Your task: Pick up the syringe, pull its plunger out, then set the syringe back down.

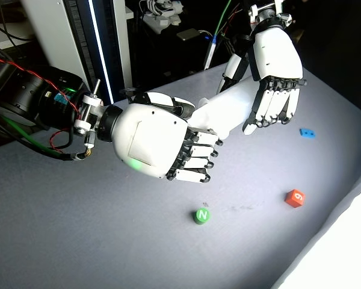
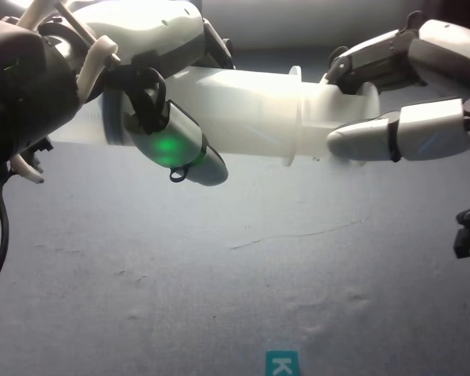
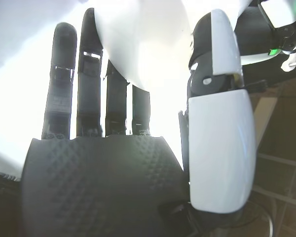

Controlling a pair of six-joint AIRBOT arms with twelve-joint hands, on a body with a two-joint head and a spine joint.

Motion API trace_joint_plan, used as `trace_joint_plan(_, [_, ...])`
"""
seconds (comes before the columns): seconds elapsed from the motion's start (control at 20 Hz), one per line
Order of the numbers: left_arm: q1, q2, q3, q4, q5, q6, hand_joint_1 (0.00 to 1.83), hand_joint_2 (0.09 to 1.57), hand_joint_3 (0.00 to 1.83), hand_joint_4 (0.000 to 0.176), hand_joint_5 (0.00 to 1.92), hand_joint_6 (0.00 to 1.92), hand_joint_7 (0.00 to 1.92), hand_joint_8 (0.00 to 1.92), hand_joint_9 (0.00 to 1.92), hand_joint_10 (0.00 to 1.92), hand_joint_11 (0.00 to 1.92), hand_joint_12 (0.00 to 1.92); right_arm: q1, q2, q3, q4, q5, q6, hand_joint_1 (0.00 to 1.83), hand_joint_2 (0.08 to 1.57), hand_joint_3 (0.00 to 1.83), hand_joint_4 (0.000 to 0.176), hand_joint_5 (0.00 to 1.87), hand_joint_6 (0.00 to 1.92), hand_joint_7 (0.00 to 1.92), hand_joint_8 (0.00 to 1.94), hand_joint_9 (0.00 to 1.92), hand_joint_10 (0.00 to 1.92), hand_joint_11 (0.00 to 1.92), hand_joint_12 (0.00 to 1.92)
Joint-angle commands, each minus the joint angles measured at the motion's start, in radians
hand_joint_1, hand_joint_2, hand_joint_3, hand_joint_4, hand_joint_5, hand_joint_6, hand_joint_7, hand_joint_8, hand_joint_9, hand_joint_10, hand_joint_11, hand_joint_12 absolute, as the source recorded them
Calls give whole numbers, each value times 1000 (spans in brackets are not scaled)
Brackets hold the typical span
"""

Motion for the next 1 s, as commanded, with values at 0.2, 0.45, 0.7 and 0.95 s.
trace_joint_plan(0.2, [-23, 11, 12, 54, -76, 6, 1284, 1058, 0, 0, 1224, 376, 1053, 1103, 957, 991, 499, 1365, 2, 52, 9, 10, 73, -4, 1236, 1113, 0, 0, 1002, 823, 993, 1123, 774, 868, 340, 1336])
trace_joint_plan(0.45, [-26, 11, 12, 52, -76, 6, 1286, 1052, 0, 0, 1265, 291, 1060, 1096, 945, 1010, 491, 1401, -4, 81, 9, 10, 72, 2, 1226, 1132, 3, 0, 953, 894, 954, 1189, 751, 861, 325, 1322])
trace_joint_plan(0.7, [-29, 10, 12, 51, -81, 6, 1284, 1059, 1, 0, 1226, 363, 1048, 1119, 931, 1051, 479, 1394, -11, 107, 9, 10, 72, 14, 1227, 1131, 0, 0, 983, 847, 937, 1218, 719, 915, 297, 1368])
trace_joint_plan(0.95, [-30, 10, 11, 50, -81, 6, 1277, 1068, 0, 0, 1193, 439, 1029, 1135, 929, 1035, 480, 1397, -35, 151, 9, 10, 78, 30, 1217, 1140, 1, 0, 952, 921, 928, 1210, 714, 933, 292, 1386])
